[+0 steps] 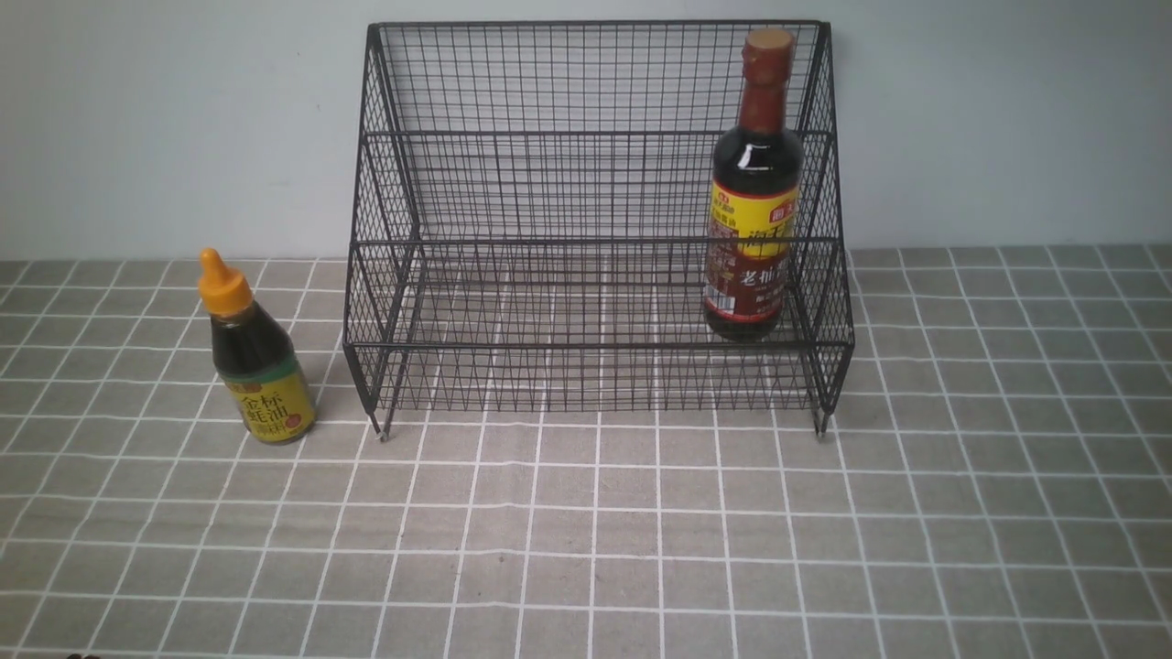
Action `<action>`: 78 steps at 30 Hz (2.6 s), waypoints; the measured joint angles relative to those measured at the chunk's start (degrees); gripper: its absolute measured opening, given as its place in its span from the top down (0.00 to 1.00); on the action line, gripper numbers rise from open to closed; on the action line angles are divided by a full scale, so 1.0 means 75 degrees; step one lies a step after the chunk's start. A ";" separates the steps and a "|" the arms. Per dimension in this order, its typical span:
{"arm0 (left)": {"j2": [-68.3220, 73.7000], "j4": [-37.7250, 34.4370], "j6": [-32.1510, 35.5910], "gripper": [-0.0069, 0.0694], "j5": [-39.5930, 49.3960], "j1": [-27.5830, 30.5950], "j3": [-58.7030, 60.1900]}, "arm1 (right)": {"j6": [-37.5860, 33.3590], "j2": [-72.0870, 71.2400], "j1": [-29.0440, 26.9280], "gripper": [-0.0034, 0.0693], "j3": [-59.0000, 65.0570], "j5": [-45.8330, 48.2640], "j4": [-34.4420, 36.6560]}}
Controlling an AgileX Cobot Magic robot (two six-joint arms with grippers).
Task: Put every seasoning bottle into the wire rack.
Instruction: Use the left arm to grab the condiment bottle closest to it
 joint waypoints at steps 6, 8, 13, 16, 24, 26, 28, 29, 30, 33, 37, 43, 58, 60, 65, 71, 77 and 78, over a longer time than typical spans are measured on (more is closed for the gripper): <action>0.0000 0.0000 0.0000 0.92 0.0000 0.0000 0.0000 | 0.0437 -0.2230 0.0000 0.97 0.1441 0.0000 -0.0197; 0.0000 0.0000 0.0000 0.92 0.0000 0.0000 0.0000 | 0.0600 -0.3154 0.0000 0.97 0.2440 0.0000 -0.0197; 0.0000 0.0000 0.0000 0.92 0.0000 0.0000 0.0000 | 0.1046 -0.6004 0.0000 0.97 0.6104 -0.1868 -0.0165; 0.0000 0.0000 0.0000 0.92 0.0000 0.0000 0.0000 | 0.1156 -0.7356 0.0000 0.97 0.7954 -0.3469 -0.0135; 0.0000 0.0000 0.0000 0.92 0.0000 0.0000 0.0000 | 0.1203 -1.0034 0.0000 0.97 1.1816 -0.6558 -0.0027; 0.0000 0.0000 0.0000 0.92 0.0000 0.0000 0.0000 | 0.1187 -1.0283 0.0000 0.97 1.2149 -0.6749 -0.0027; 0.0000 0.0000 0.0000 0.92 0.0000 0.0000 0.0000 | 0.1160 -1.0556 0.0000 0.97 1.2521 -0.6897 -0.0027; 0.0000 0.0000 0.0000 0.92 0.0000 0.0000 0.0000 | 0.1147 -1.0657 0.0000 0.97 1.2715 -0.6959 -0.0027; 0.0000 0.0000 0.0000 0.92 0.0000 0.0000 0.0000 | 0.1138 -1.0714 0.0000 0.97 1.2968 -0.6999 -0.0027; 0.0000 0.0000 0.0000 0.92 0.0000 0.0000 0.0000 | 0.1079 -1.0714 0.0000 0.97 1.3329 -0.7007 -0.0027; 0.0000 0.0000 0.0000 0.92 0.0000 0.0000 0.0000 | 0.1046 -1.0714 0.0000 0.97 1.3971 -0.7007 -0.0181; 0.0000 0.0000 0.0000 0.92 0.0000 0.0000 0.0000 | 0.1046 -1.0846 -0.0913 0.97 1.5286 -0.7007 -0.0480; 0.0000 0.0000 0.0000 0.92 0.0000 0.0000 0.0000 | 0.1017 -1.0846 -0.2683 0.97 1.6193 -0.6874 -0.0117; 0.0000 0.0000 0.0000 0.92 0.0000 0.0000 0.0000 | 0.1017 -1.0846 -0.2683 0.97 1.6193 -0.6854 -0.0083; 0.0000 0.0000 0.0000 0.92 0.0000 0.0000 0.0000 | 0.1017 -1.0846 -0.2683 0.97 1.6187 -0.6854 -0.0083; 0.0000 0.0000 0.0000 0.92 0.0000 0.0000 0.0000 | 0.1017 -1.0846 -0.2683 0.97 1.6187 -0.6854 -0.0083; 0.0000 0.0000 0.0000 0.92 0.0000 0.0000 0.0000 | 0.1017 -1.0846 -0.2683 0.97 1.6187 -0.6854 -0.0083; 0.0000 0.0000 0.0000 0.92 0.0000 0.0000 0.0000 | 0.1017 -1.0846 -0.2683 0.97 1.6187 -0.6854 -0.0083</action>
